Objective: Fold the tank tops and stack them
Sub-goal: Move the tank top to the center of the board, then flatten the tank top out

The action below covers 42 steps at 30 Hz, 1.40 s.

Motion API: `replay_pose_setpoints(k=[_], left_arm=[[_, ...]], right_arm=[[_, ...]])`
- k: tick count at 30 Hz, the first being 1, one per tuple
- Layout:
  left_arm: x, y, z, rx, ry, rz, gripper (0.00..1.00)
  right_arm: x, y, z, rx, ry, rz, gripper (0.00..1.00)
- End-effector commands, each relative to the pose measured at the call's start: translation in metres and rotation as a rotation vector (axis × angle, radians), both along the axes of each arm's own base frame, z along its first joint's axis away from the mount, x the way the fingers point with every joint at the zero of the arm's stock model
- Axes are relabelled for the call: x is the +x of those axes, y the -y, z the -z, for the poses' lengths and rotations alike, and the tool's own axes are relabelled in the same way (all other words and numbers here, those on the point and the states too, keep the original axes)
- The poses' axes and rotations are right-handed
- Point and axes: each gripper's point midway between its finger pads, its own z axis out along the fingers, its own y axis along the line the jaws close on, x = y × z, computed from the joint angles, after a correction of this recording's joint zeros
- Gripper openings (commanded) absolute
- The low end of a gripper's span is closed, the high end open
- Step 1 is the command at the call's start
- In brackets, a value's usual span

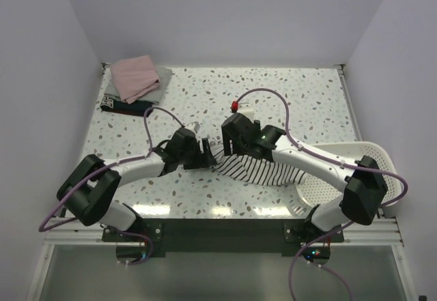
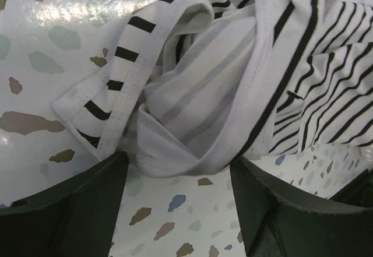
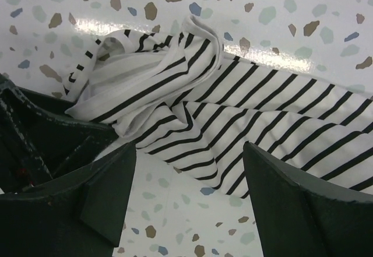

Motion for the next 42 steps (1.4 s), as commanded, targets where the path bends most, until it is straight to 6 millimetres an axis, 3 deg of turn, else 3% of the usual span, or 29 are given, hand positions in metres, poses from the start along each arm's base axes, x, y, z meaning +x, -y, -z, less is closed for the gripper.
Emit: replay_pose_setpoints(k=[1,3,5,6,9,10,14,16,17,21,22,23,24,25,27,29,30,31,35,39,42], left_arm=[[0.034,0.018,-0.018,-0.081,0.055,-0.079,0.71],[0.048,0.016,-0.020,-0.056,0.068,-0.128,0.62],[0.064,0.015,-0.025,-0.059,0.079,-0.175,0.47],[0.071,0.011,-0.027,-0.048,0.093,-0.205,0.31],[0.103,-0.004,-0.034,-0.050,0.104,-0.280,0.04],[0.116,-0.007,-0.039,-0.061,0.109,-0.299,0.00],[0.175,-0.050,-0.064,-0.089,0.156,-0.432,0.00],[0.205,-0.057,-0.086,-0.103,0.215,-0.453,0.00],[0.212,-0.052,-0.095,-0.119,0.231,-0.417,0.00],[0.255,-0.064,-0.114,-0.037,0.278,-0.428,0.01],[0.271,-0.066,-0.116,-0.011,0.279,-0.409,0.07],[0.276,-0.060,-0.115,-0.013,0.258,-0.370,0.20],[0.284,-0.058,-0.098,0.018,0.220,-0.351,0.29],[0.289,-0.055,-0.111,0.034,0.224,-0.328,0.37],[0.289,-0.054,-0.126,0.019,0.249,-0.326,0.52],[0.280,-0.054,-0.129,-0.011,0.281,-0.322,0.59],[0.273,-0.055,-0.145,-0.027,0.310,-0.323,0.59],[0.265,-0.057,-0.138,-0.016,0.292,-0.324,0.59],[0.231,-0.060,-0.148,-0.048,0.299,-0.318,0.59],[0.177,-0.055,-0.141,-0.129,0.276,-0.297,0.59],[0.143,-0.039,-0.132,-0.152,0.258,-0.241,0.58]], right_arm=[[-0.006,0.015,0.016,-0.067,-0.025,0.016,0.77],[-0.008,0.017,0.017,-0.073,-0.026,0.012,0.76],[-0.008,0.022,0.019,-0.096,-0.027,0.015,0.74],[-0.008,0.023,0.019,-0.102,-0.027,0.017,0.73],[-0.006,0.033,0.016,-0.128,-0.030,0.031,0.72],[-0.006,0.034,0.013,-0.127,-0.025,0.030,0.72],[-0.002,0.042,0.001,-0.105,-0.001,0.049,0.72],[-0.002,0.047,-0.003,-0.123,0.010,0.059,0.73],[-0.001,0.050,-0.004,-0.136,0.011,0.066,0.73],[-0.002,0.066,-0.004,-0.184,0.003,0.105,0.75],[-0.001,0.071,-0.003,-0.184,-0.001,0.120,0.76],[-0.001,0.073,-0.001,-0.183,-0.006,0.127,0.76],[0.001,0.075,0.001,-0.184,-0.010,0.133,0.76],[0.005,0.084,0.006,-0.190,-0.026,0.160,0.76],[0.011,0.088,0.019,-0.194,-0.058,0.180,0.75],[0.021,0.097,0.032,-0.190,-0.102,0.204,0.72],[0.027,0.095,0.038,-0.179,-0.106,0.206,0.69],[0.031,0.096,0.042,-0.177,-0.114,0.204,0.66],[0.047,0.080,0.065,-0.099,-0.167,0.166,0.65],[0.055,0.075,0.091,-0.125,-0.219,0.177,0.62],[0.053,0.080,0.103,-0.124,-0.246,0.206,0.52]])
